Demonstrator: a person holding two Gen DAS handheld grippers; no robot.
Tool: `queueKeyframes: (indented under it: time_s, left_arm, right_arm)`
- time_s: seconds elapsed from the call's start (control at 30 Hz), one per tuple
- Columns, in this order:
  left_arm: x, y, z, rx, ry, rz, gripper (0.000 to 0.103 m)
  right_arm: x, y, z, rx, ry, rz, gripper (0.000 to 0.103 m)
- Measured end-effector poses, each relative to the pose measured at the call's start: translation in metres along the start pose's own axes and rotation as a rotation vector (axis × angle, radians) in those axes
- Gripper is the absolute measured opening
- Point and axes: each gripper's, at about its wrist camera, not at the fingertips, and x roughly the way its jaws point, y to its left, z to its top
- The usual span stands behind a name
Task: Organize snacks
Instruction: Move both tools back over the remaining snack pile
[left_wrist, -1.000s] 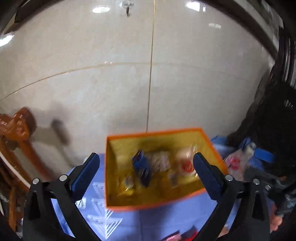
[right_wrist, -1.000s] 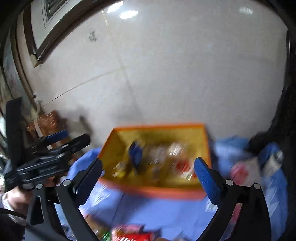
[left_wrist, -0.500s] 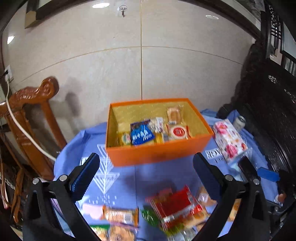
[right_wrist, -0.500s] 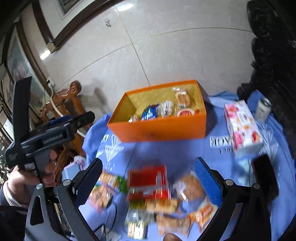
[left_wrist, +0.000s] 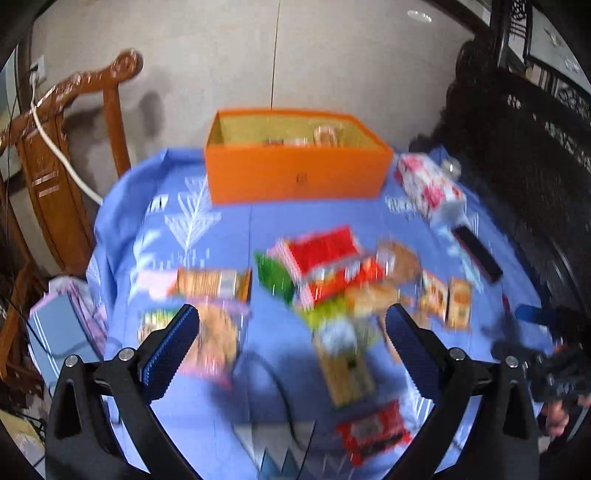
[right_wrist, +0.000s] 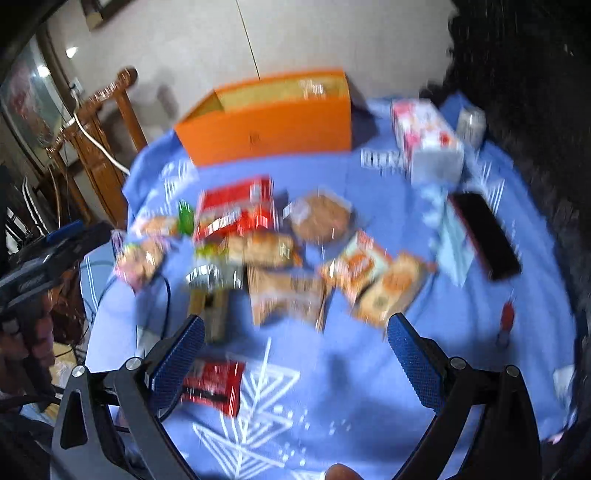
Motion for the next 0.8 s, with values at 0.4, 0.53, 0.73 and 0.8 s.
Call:
queueKeyframes:
  time_s: [0.4, 0.53, 0.73, 0.8]
  left_arm:
    - [-0.020, 0.052, -0.036, -0.021, 0.020, 0.068, 0.099]
    - [-0.023, 0.060, -0.038, -0.026, 0.019, 0.088, 0.099]
    - [-0.014, 0.065, -0.042, 0.009, 0.051, 0.115, 0.099]
    - [-0.008, 0.068, -0.042, 0.015, 0.065, 0.121, 0.099]
  right_arm:
    - [0.070, 0.047, 0.007, -0.533, 0.044, 0.021, 0.092]
    - [0.097, 0.053, 0.015, -0.705, 0.108, 0.004, 0.090]
    - [0.129, 0.054, 0.017, -0.795, 0.187, 0.017, 0.087]
    - [0.136, 0.052, 0.017, -0.781, 0.214, 0.056, 0.077]
